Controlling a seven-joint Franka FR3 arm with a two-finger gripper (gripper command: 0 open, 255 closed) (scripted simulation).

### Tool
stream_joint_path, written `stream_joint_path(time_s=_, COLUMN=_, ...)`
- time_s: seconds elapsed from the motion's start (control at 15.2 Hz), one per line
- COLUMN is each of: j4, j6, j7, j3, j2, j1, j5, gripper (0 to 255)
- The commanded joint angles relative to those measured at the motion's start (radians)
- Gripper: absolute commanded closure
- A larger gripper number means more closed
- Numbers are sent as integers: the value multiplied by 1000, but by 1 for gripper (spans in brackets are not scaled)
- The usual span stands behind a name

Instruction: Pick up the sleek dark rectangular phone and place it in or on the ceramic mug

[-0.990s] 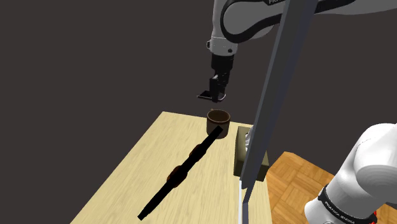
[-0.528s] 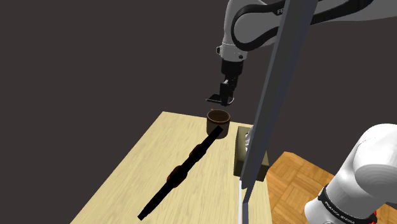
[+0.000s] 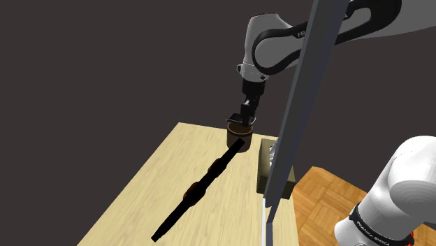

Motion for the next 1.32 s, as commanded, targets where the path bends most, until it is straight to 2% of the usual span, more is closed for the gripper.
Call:
stream_joint_path(time_s=0.0, j4=-16, j6=28, j7=0, j3=1, j2=11, j1=0, j5=-1, gripper=255)
stream_joint_path(time_s=0.59, j4=-22, j6=36, j7=0, j3=1, j2=14, j1=0, j5=-1, gripper=255)
stream_joint_path(time_s=0.66, j4=-22, j6=36, j7=0, j3=1, j2=14, j1=0, j5=-1, gripper=0)
stream_joint_path(time_s=0.99, j4=-22, j6=36, j7=0, j3=1, j2=14, j1=0, j5=-1, gripper=0)
stream_joint_path(time_s=1.25, j4=71, j6=-96, j7=-2, j3=-5, j2=-25, j1=-2, j5=-1, gripper=0)
